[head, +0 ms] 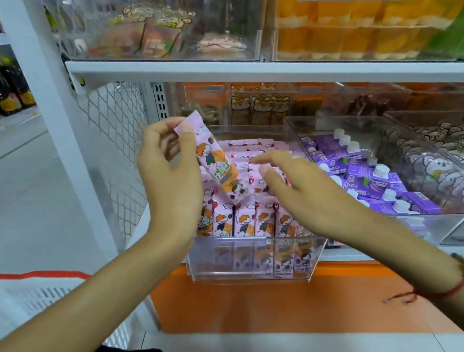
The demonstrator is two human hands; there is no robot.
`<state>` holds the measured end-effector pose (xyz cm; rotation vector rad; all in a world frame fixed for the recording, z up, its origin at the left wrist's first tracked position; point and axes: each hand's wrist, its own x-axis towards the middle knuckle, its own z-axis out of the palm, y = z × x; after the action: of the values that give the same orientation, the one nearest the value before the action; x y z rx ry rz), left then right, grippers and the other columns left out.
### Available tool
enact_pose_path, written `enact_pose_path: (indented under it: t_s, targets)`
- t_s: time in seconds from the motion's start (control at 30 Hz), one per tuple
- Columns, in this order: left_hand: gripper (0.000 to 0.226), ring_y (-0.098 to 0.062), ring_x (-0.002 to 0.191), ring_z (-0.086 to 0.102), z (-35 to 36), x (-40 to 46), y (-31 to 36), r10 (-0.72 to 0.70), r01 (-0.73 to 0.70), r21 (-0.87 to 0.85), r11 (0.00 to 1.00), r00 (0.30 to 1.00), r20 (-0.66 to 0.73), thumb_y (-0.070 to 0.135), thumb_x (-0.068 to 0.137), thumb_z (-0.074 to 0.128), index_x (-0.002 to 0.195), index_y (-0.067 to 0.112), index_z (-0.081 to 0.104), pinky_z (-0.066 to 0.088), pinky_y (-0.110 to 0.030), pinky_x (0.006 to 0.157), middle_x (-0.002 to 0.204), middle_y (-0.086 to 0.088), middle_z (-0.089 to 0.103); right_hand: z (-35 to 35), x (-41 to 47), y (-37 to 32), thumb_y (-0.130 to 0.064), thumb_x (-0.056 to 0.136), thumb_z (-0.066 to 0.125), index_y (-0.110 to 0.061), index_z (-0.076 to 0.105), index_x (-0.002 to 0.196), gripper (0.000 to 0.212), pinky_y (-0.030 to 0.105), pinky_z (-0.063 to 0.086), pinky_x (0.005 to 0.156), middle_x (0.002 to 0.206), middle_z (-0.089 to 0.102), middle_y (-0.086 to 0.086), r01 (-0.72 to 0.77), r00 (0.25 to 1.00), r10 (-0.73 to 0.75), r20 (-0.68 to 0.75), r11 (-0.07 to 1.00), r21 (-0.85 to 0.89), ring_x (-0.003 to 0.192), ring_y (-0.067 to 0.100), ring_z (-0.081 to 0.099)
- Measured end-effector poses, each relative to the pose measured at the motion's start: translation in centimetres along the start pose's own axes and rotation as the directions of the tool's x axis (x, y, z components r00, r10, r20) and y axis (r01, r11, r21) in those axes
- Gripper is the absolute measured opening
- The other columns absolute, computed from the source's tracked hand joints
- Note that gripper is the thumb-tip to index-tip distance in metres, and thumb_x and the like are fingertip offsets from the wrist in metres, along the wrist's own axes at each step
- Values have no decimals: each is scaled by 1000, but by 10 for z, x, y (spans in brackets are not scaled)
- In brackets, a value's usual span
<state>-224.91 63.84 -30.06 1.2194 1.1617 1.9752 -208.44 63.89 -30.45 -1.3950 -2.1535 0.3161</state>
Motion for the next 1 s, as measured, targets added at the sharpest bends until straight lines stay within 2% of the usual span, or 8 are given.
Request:
enact_pose_path:
  t_s: [0.1, 0.23, 0.37, 0.5, 0.63, 0.73, 0.87, 1.0]
  targets:
    - [6, 0, 84, 64, -2, -18, -7, -67, 64, 21, 998, 990, 125, 22, 96, 56, 95, 26, 61, 56, -30, 83, 91, 11, 67, -2, -15, -11, -59, 85, 45, -36, 48, 130, 50, 17, 41, 84, 119, 54, -20, -54, 998, 44, 36, 945, 324, 102, -3, 52]
    - [9, -2, 79, 69, -4, -25, -12, -181, 194, -20, 981, 947, 265, 21, 94, 59, 94, 26, 66, 54, -16, 62, 89, 16, 68, 6, -22, -9, -29, 89, 60, -27, 56, 120, 31, 16, 45, 73, 94, 55, -16, -65, 998, 60, 25, 937, 343, 81, 2, 55]
    - [15, -5, 92, 68, -10, -21, -18, -135, 99, 105, 989, 900, 414, 26, 96, 53, 107, 28, 63, 58, -22, 66, 110, 9, 66, 2, -21, 5, -26, 87, 64, -20, 60, 117, 30, 18, 52, 74, 95, 67, -4, -270, 956, 283, 81, 732, 626, 79, 0, 64]
    - [13, -3, 85, 66, -11, -25, -22, -78, -34, 209, 977, 860, 504, 23, 93, 59, 102, 31, 64, 54, -20, 70, 104, 17, 67, -1, -19, 11, -27, 87, 65, -12, 61, 118, 34, 16, 51, 64, 89, 73, -7, -382, 902, 389, 186, 520, 764, 77, 3, 67]
    - [23, 0, 84, 66, -9, -36, -25, -85, -27, 183, 983, 813, 576, 26, 82, 74, 101, 31, 63, 48, -9, 66, 102, 21, 66, 2, -20, 10, -22, 88, 65, -12, 61, 112, 26, 15, 51, 61, 82, 72, -6, -381, 903, 374, 212, 466, 799, 70, 2, 66]
    - [40, -2, 83, 63, -7, -41, -27, -71, -67, 221, 973, 824, 562, 42, 67, 81, 99, 36, 58, 54, -21, 66, 102, 25, 61, 3, -23, 8, -20, 84, 68, -13, 62, 101, 20, 15, 52, 61, 67, 70, -8, -349, 920, 339, 199, 472, 810, 64, 2, 65]
    - [43, 0, 72, 63, -7, -40, -30, -57, -116, 273, 955, 833, 551, 46, 66, 79, 98, 42, 51, 55, -25, 65, 97, 32, 58, 3, -22, 9, -29, 68, 74, -14, 62, 103, 40, 24, 54, 82, 88, 73, 0, -336, 929, 312, 198, 488, 805, 85, 12, 69]
    - [35, 2, 97, 62, -7, -37, -32, -25, -169, 274, 947, 810, 585, 36, 81, 72, 105, 44, 48, 55, -26, 79, 110, 29, 58, -2, -21, 9, -18, 92, 57, -15, 63, 113, 23, 19, 51, 83, 106, 72, -6, -272, 958, 213, 195, 447, 852, 99, 5, 66]
